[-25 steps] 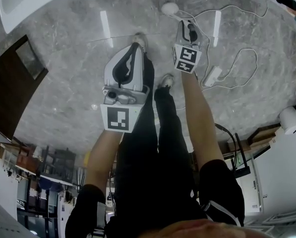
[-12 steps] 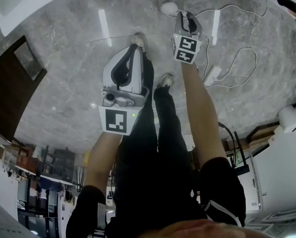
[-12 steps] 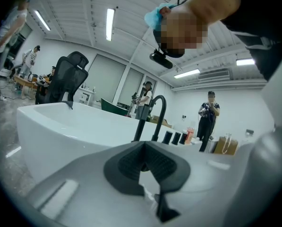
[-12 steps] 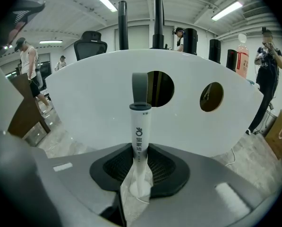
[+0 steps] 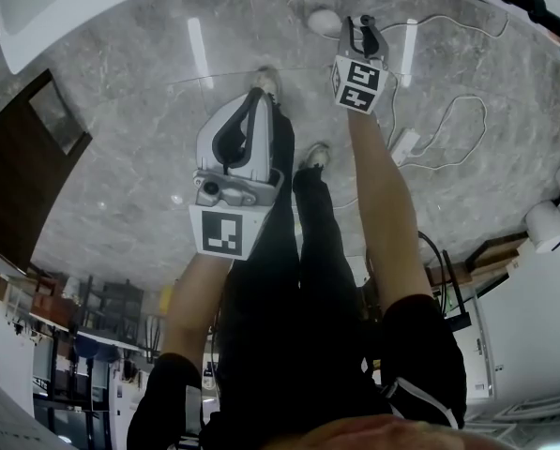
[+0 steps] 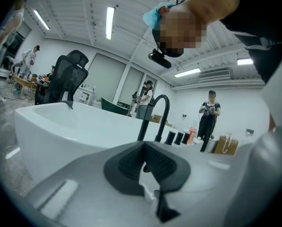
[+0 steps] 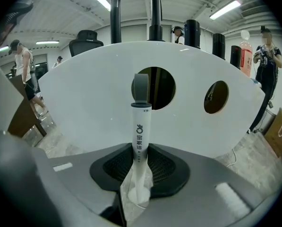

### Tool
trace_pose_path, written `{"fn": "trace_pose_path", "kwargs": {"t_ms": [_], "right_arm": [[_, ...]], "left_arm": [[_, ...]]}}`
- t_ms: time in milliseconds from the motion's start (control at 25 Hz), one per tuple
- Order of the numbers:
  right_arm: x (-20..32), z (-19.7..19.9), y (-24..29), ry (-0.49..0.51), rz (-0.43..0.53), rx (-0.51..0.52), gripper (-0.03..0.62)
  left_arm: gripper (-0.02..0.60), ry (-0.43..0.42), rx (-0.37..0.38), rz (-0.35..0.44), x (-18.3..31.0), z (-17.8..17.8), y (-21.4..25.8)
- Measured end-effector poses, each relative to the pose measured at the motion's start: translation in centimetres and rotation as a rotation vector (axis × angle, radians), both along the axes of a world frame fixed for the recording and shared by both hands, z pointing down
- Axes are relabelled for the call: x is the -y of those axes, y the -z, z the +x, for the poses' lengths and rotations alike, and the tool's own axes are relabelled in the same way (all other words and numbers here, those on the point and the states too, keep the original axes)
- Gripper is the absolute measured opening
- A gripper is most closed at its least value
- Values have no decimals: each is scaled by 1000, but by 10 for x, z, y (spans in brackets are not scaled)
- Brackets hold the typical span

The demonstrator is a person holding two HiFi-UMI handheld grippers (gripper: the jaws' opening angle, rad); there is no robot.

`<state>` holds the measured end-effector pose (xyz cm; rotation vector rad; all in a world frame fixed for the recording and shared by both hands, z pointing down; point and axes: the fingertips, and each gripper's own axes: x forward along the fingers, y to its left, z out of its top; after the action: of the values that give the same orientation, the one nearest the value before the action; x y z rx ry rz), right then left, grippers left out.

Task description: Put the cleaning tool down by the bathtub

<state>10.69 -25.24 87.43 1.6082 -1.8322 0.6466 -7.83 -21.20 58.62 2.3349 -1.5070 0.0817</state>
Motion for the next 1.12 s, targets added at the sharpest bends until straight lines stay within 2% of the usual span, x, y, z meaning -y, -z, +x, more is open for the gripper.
{"fn": "trace_pose_path", "kwargs": {"t_ms": [600,1120], "right_arm": [[47,-1,-11,-23,-23,-9,97],[64,-1,-18,-35,-18,-6,98]], "left_arm": [[8,-28,0,15,49,-9,3],[8,-27,-6,29,52,-13,0]]}}
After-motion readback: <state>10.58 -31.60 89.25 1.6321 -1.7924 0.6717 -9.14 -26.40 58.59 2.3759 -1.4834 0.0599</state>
